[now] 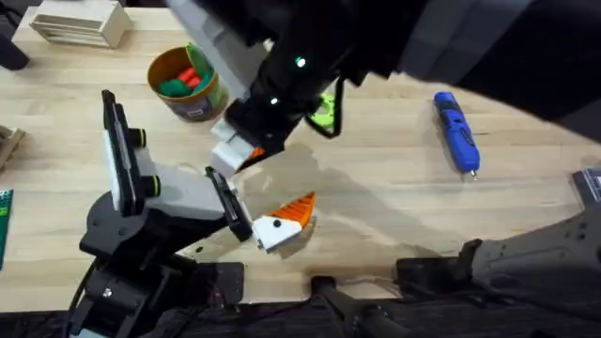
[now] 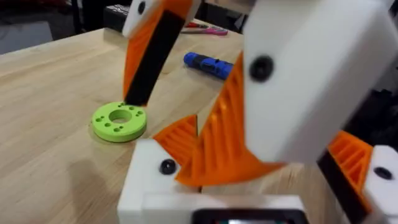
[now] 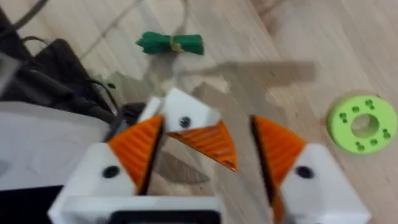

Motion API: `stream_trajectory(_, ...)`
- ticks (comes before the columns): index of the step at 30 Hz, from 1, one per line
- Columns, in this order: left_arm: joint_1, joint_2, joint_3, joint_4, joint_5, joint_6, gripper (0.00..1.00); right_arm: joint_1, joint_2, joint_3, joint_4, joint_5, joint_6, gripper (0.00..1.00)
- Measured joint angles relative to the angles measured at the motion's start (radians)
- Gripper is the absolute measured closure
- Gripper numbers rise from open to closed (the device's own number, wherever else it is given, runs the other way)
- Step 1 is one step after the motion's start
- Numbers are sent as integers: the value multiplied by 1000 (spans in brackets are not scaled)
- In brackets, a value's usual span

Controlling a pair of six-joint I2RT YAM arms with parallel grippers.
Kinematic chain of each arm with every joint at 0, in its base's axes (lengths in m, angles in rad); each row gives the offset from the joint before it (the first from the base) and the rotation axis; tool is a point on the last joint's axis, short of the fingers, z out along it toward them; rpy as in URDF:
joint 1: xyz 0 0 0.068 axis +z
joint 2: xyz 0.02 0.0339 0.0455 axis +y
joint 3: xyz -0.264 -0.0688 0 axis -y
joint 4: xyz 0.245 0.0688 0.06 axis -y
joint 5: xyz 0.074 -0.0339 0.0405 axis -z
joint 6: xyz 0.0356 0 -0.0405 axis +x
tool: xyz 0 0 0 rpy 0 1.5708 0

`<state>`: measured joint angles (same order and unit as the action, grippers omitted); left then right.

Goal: Pick up the gripper from the table and insert it into the empty holder that is missing its gripper. Then pick up a screw, insert it into the mounting hole, and use the screwdriver to tighten it. Finally, clean up the table by picking up the vegetable and placing it into the bucket.

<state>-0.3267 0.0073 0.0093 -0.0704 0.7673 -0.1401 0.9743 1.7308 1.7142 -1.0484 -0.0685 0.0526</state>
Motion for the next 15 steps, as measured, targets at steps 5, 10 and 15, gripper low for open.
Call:
stream_trajectory(5,0,0,0,0,0,3,13,-46,-44,0,-32,-3,0,95)
stream_trajectory(10,0,0,0,0,0,3,14,-109,-158,-3,-48,-4,1,94)
stream_trajectory(15,0,0,0,0,0,5,14,-171,-269,-94,-43,-9,9,94)
